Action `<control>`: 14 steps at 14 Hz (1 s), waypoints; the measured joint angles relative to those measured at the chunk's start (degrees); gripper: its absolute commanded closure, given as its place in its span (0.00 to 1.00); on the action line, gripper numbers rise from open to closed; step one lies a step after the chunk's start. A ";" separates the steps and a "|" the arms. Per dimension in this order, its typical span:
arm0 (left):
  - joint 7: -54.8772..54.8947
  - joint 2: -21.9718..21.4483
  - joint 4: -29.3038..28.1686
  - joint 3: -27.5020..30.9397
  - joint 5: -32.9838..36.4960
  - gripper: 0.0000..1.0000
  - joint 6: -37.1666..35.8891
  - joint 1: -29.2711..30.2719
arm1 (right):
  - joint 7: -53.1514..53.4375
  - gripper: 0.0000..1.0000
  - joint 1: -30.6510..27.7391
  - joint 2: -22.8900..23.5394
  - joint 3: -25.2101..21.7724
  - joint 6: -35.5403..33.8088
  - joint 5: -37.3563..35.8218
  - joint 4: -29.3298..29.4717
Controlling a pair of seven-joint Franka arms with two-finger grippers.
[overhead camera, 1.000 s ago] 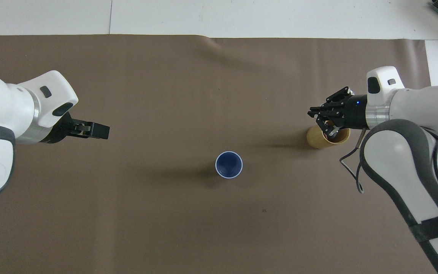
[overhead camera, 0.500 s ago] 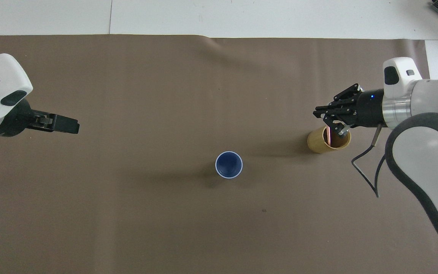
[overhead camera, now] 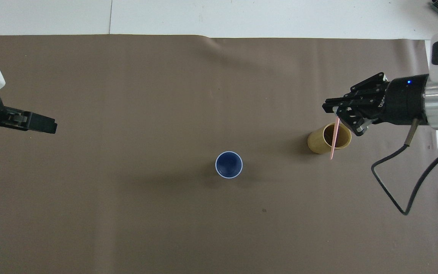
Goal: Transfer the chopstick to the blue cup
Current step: 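Lift the pink straw from the yellow cup with the right gripper, then lower the pink straw into the blue cup and open the right gripper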
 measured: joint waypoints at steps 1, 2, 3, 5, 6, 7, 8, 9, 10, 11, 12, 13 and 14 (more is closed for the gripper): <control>0.00 0.01 0.00 0.00 0.00 0.00 -0.08 0.00 | 2.44 1.00 0.85 0.04 1.72 1.98 -0.03 0.00; 0.00 0.01 0.00 -0.01 0.00 0.00 -0.19 0.00 | 5.26 1.00 2.21 0.05 3.06 4.04 -0.08 0.00; 0.00 0.01 0.00 -0.01 0.00 0.00 -0.26 0.00 | 8.04 1.00 4.01 0.04 3.76 5.59 -0.13 0.00; 0.00 0.01 0.00 -0.01 0.00 0.00 -0.32 0.00 | 11.80 1.00 7.50 0.07 4.02 9.11 -0.30 -0.17; 0.00 0.01 0.00 -0.01 0.00 0.00 -0.33 0.00 | 13.22 1.00 9.08 0.21 4.04 12.11 -0.31 -0.64; 0.00 0.01 0.00 -0.01 0.00 0.00 -0.33 0.00 | 14.96 1.00 10.86 0.47 4.06 15.80 -0.32 -1.58; 0.00 0.01 0.00 -0.01 0.00 0.00 -0.33 0.00 | 16.13 1.00 12.47 0.83 4.09 18.89 -0.33 -2.61; 0.00 0.01 0.00 -0.01 0.00 0.00 -0.33 0.00 | 16.85 1.00 13.89 1.35 4.13 21.48 -0.34 -3.70; 0.00 0.01 0.00 -0.01 0.00 0.00 -0.33 0.00 | 16.91 1.00 14.41 1.74 4.14 22.90 -0.34 -4.44; 0.00 0.01 0.00 -0.01 0.00 0.00 -0.33 0.00 | 16.91 1.00 14.47 2.00 4.13 24.14 -0.34 -5.26; 0.00 0.01 0.00 -0.01 0.00 0.00 -0.33 0.00 | 16.91 1.00 14.53 2.23 4.10 25.65 -0.34 -6.41; 0.00 0.01 0.00 -0.01 0.00 0.00 -0.34 0.00 | 16.90 1.00 14.88 2.56 4.10 27.34 -0.34 -7.58; 0.00 0.01 0.00 -0.01 0.00 0.00 -0.35 0.01 | 16.90 1.00 15.49 3.10 4.11 29.20 -0.34 -8.65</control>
